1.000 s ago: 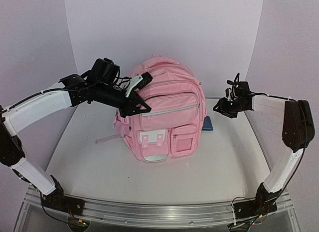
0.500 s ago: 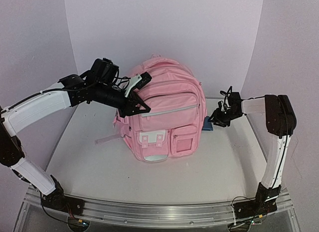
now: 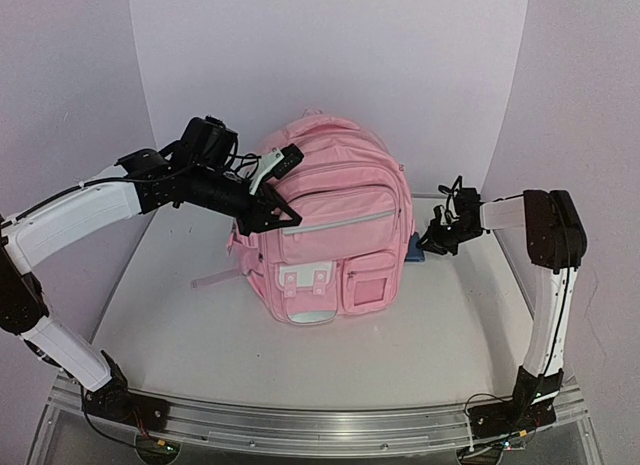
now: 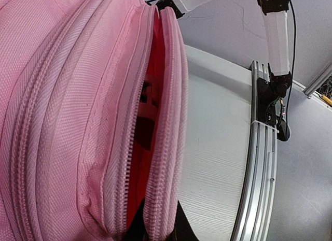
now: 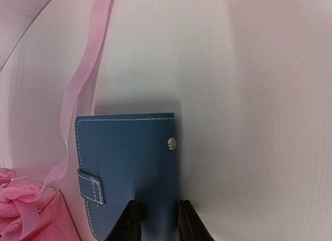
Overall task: Pack the student bag
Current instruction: Pick up the personal item from the center of the board.
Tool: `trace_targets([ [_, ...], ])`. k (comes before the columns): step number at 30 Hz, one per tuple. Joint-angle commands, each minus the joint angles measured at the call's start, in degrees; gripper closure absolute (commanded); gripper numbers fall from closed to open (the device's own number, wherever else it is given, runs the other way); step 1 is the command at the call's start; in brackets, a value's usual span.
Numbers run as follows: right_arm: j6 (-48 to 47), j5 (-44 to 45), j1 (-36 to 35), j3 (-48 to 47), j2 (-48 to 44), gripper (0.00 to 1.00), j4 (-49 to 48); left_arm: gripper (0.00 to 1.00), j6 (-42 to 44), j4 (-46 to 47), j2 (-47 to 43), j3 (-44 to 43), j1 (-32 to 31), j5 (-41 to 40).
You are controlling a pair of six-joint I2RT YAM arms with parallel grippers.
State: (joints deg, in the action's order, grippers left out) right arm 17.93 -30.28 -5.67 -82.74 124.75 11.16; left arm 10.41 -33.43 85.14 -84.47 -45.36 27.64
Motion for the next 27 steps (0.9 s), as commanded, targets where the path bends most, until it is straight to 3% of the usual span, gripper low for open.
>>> trace_targets([
  [1,0.04,0.14,-0.03,-0.53,-0.15,0.91,-0.69,1.0,-1.17,-1.15,-3.18,-0.25,0.55,1.79],
  [4,0.2,2.32,-0.04,-0.22,-3.19,1.0,-0.72,0.95,-1.73,-1.08,-2.71,-0.68,0.56,2.59],
  [11,1.54,2.67,-0.04,2.49,-13.03,1.0,-1.04,0.73,-4.26,1.07,-0.65,-2.75,0.6,7.37],
  [16,2.37,5.13,-0.04,6.27,-24.25,1.0,-0.88,0.65,-4.33,2.94,-0.02,-3.7,0.58,7.91],
  [24,1.53,4.63,-0.11,7.95,-44.01,1.0,-0.27,0.6,-4.67,3.05,1.78,-6.26,0.05,10.66],
  [27,0.2,1.65,-0.27,6.86,-49.43,1.0,-0.26,0.66,-4.32,2.49,2.2,-6.52,-0.76,10.93],
])
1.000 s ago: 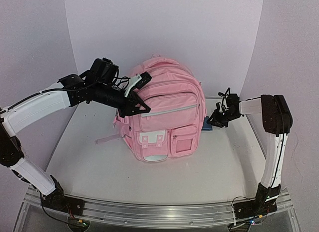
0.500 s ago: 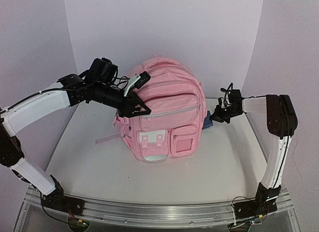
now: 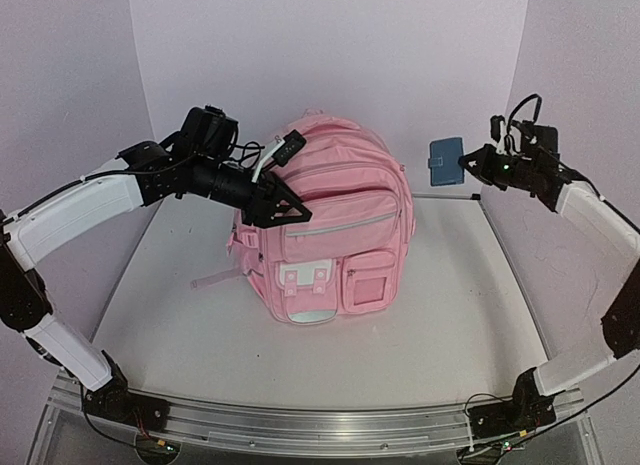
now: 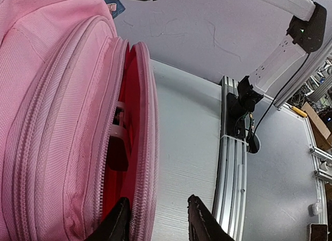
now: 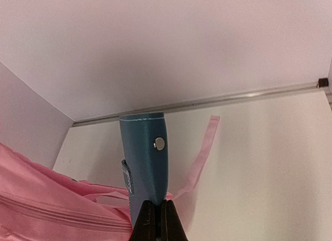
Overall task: Pack the student bag
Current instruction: Pick up the personal item from the center of the board, then place the personal item in the student bag.
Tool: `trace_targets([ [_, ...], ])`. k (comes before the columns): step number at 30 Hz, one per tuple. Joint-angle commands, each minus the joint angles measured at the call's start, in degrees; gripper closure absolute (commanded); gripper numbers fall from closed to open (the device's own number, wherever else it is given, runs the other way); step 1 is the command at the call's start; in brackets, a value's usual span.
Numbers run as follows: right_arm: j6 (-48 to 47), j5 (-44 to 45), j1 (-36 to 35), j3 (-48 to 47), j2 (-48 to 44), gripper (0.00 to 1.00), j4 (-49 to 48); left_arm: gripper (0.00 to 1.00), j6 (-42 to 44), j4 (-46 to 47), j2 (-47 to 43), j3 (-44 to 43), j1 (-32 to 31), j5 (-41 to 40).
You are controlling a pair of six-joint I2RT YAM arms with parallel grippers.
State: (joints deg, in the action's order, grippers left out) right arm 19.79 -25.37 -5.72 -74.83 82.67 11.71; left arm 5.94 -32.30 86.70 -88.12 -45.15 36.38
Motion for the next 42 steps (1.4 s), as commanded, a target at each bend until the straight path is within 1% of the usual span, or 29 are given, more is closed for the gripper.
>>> trace_targets([
  [1,-2.17,-4.5,-0.43,-1.6,-8.78,1.0,-0.85,0.7,0.34,1.02,0.72,-2.88,-1.27,2.2],
  [4,-3.71,-7.32,-2.96,-3.54,-11.63,1.0,-1.24,0.79,0.57,0.46,0.6,-2.57,-2.08,2.12],
  [7,-7.09,-6.73,-9.35,-5.82,-12.31,1.0,-1.25,0.89,0.91,0.25,0.28,-1.79,-2.59,1.5],
  [11,-12.47,-7.04,-16.93,-7.61,-11.38,1.0,-1.65,0.99,1.48,-0.73,0.48,-1.87,-3.17,0.93],
  [12,-13.57,-7.48,-18.53,-8.12,-10.73,1.0,-1.95,1.0,1.73,-1.32,0.64,-2.14,-3.37,0.74],
  [17,-18.55,-10.06,-24.54,-11.16,-6.37,1.0,-2.13,1.0,3.41,-4.03,1.19,-3.32,-3.91,-0.73],
  [21,-22.94,-13.47,-26.85,-13.22,-2.98,1.0,-0.8,1.0,4.46,-6.2,1.8,-4.7,-4.0,-1.61],
  [24,-26.68,-14.11,-28.35,-14.14,-1.11,1.0,2.2,1.0,4.85,-7.06,1.81,-5.2,-3.98,-1.76],
  [31,-33.02,-16.46,-29.09,-18.07,2.61,1.0,12.7,1.0,5.72,-9.14,1.97,-6.73,-3.98,-3.81],
  [35,-35.86,-15.54,-29.09,-18.2,2.15,1.0,16.97,1.0,6.11,-9.82,1.84,-7.38,-3.98,-4.35],
  [42,-41.3,-17.2,-29.1,-18.35,2.1,1.0,23.51,1.0,6.83,-11.15,2.45,-8.42,-3.99,-4.94],
])
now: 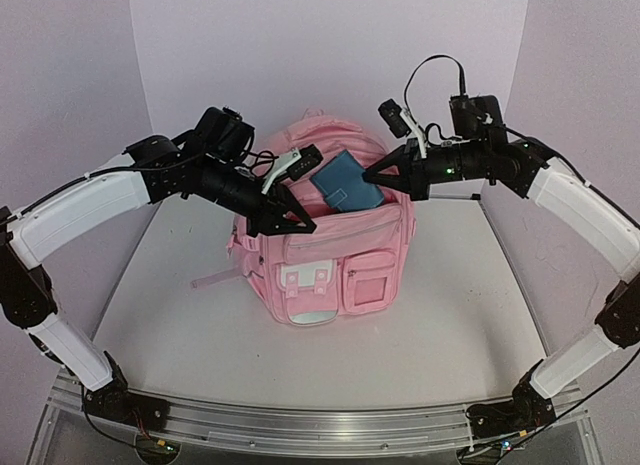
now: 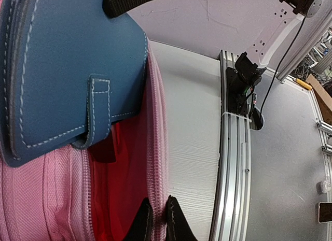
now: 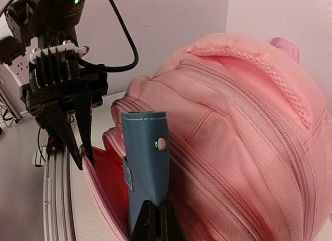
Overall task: Pack the student bag
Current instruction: Place the personal item in the student bag.
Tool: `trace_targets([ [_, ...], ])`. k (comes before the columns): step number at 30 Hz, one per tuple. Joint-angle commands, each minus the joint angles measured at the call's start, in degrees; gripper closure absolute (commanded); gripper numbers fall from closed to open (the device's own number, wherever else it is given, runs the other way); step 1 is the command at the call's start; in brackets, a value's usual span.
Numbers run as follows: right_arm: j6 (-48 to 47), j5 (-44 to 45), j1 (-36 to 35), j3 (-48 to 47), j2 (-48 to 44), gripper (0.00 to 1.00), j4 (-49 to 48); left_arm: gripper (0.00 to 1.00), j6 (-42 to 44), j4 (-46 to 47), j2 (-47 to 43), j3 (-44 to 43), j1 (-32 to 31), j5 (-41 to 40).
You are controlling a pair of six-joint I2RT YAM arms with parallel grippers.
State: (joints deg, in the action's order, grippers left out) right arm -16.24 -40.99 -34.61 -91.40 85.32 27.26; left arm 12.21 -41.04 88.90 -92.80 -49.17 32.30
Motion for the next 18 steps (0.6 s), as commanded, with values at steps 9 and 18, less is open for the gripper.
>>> trace_targets([
  [9,-10.3,-3.41,-0.82,-4.16,2.35,0.99,13.92,0.84,-0.06,-2.03,-0.05,-3.96,0.01,-2.32],
  [18,-10.13,-1.53,-1.25,-4.68,2.31,0.68,14.01,0.62,-0.75,-1.08,-2.65,-2.4,0.12,-6.11],
])
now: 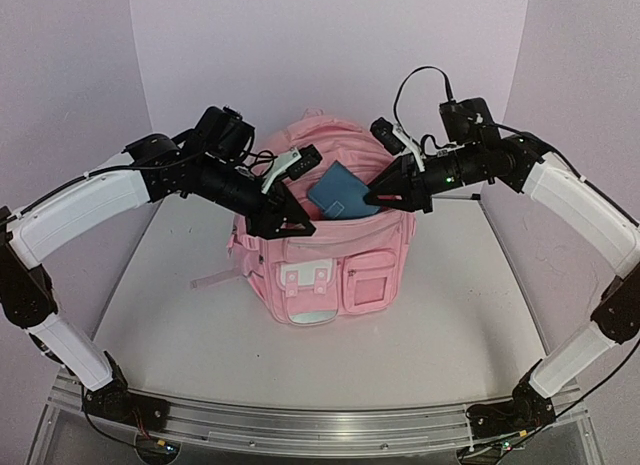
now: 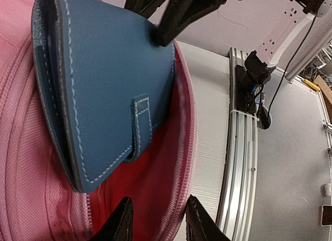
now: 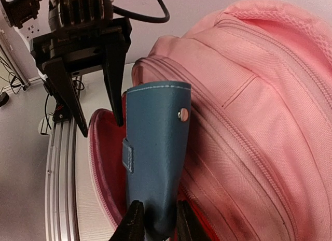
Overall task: Pack the student bag
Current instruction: Place the personal item in the student bag.
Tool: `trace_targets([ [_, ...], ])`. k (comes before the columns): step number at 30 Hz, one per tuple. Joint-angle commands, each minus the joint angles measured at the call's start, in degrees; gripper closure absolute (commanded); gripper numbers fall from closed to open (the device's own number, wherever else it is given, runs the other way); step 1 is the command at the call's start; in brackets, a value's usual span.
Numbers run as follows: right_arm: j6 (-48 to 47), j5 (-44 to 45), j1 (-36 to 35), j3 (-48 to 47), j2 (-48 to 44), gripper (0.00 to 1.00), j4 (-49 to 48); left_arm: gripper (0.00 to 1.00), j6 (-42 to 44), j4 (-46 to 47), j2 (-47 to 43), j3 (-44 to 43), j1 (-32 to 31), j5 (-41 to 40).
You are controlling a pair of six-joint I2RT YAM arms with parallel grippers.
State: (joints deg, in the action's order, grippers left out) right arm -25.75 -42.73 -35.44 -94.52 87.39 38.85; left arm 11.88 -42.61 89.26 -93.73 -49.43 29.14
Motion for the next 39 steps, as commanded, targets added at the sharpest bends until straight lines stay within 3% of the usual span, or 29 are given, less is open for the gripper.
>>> trace_targets([
  [1,-0.53,0.11,-0.42,-1.76,0.31,0.65,2.37,0.61,-0.52,0.5,-3.25,-1.36,0.43,-3.14],
  [9,0.42,-0.52,-0.85,-2.34,1.87,0.53,0.62,0.55,-0.54,0.88,-4.24,-0.75,0.4,-5.18],
  [14,1.54,-0.5,-1.65,-2.6,3.44,0.53,-2.02,0.53,-0.26,1.21,-4.8,-0.44,0.48,-7.07],
  [16,1.96,-1.23,-1.88,-2.73,3.9,0.55,-3.42,0.53,-0.15,1.21,-5.11,-0.35,0.54,-7.57],
  [24,1.82,1.04,-2.0,-5.44,5.25,0.89,-4.24,0.52,-0.24,0.28,-7.11,0.59,1.55,-9.66],
  [28,0.27,4.62,-2.0,-4.55,3.12,0.99,-3.45,0.5,-0.35,0.14,-8.62,0.63,2.26,-9.83],
  [36,-9.02,12.45,-1.92,-10.75,5.5,1.0,13.17,0.47,-0.79,-1.14,-8.28,-1.61,3.14,-7.13],
  [39,-9.89,13.84,-1.91,-11.53,6.87,1.0,15.13,0.47,-0.9,-1.32,-7.63,-2.05,3.2,-6.76],
])
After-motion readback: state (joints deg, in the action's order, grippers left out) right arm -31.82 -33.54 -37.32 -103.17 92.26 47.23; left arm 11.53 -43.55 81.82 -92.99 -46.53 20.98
